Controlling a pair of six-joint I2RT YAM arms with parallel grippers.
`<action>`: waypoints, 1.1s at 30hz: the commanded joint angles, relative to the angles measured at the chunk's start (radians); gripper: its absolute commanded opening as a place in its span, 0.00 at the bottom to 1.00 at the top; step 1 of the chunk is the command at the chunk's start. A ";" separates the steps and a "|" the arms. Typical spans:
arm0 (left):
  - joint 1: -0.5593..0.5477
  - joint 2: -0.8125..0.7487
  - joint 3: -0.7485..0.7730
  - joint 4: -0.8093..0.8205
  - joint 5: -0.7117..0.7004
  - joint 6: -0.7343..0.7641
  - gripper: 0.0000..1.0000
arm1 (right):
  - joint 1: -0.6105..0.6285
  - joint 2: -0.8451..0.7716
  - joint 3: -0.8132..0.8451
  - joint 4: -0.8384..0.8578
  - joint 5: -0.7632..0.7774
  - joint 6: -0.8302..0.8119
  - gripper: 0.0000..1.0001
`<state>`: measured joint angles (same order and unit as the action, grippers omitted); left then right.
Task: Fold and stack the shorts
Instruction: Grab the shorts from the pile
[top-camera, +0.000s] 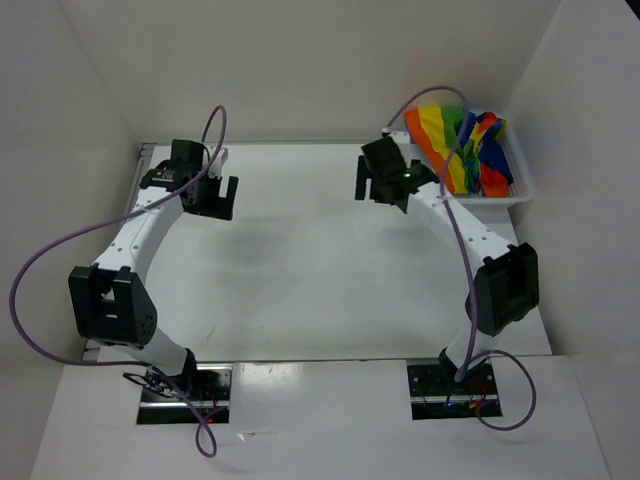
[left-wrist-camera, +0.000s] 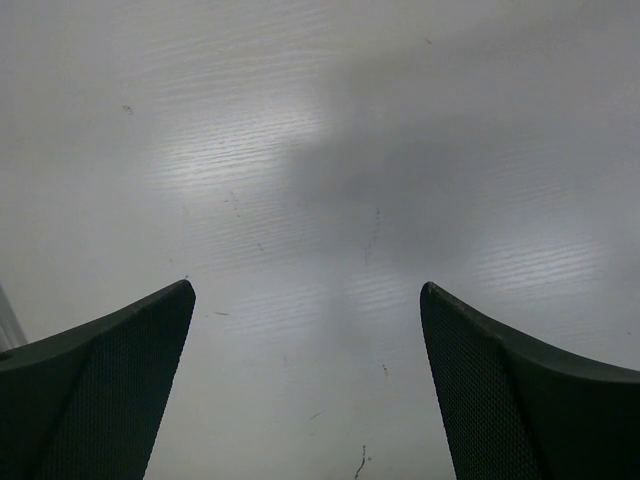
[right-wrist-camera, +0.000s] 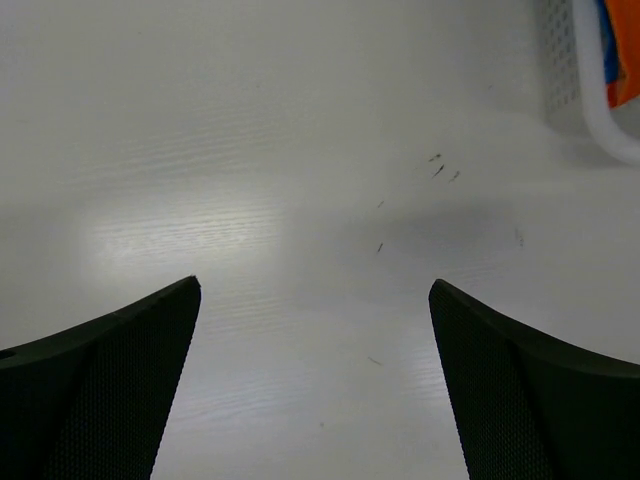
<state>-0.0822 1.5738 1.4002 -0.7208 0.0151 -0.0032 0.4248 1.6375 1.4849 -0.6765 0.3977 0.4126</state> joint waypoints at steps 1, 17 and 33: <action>-0.020 -0.044 0.017 -0.028 -0.114 0.003 1.00 | 0.170 0.091 0.067 -0.058 0.423 -0.067 1.00; -0.068 -0.023 0.072 -0.029 -0.029 0.003 1.00 | -0.145 -0.084 0.054 0.076 -0.111 0.169 1.00; -0.068 -0.003 0.074 -0.009 -0.032 0.003 1.00 | -0.569 0.451 0.684 -0.145 -0.060 0.091 0.97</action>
<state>-0.1478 1.5661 1.4403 -0.7521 -0.0200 -0.0032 -0.1413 2.0003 2.0686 -0.7273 0.3801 0.5217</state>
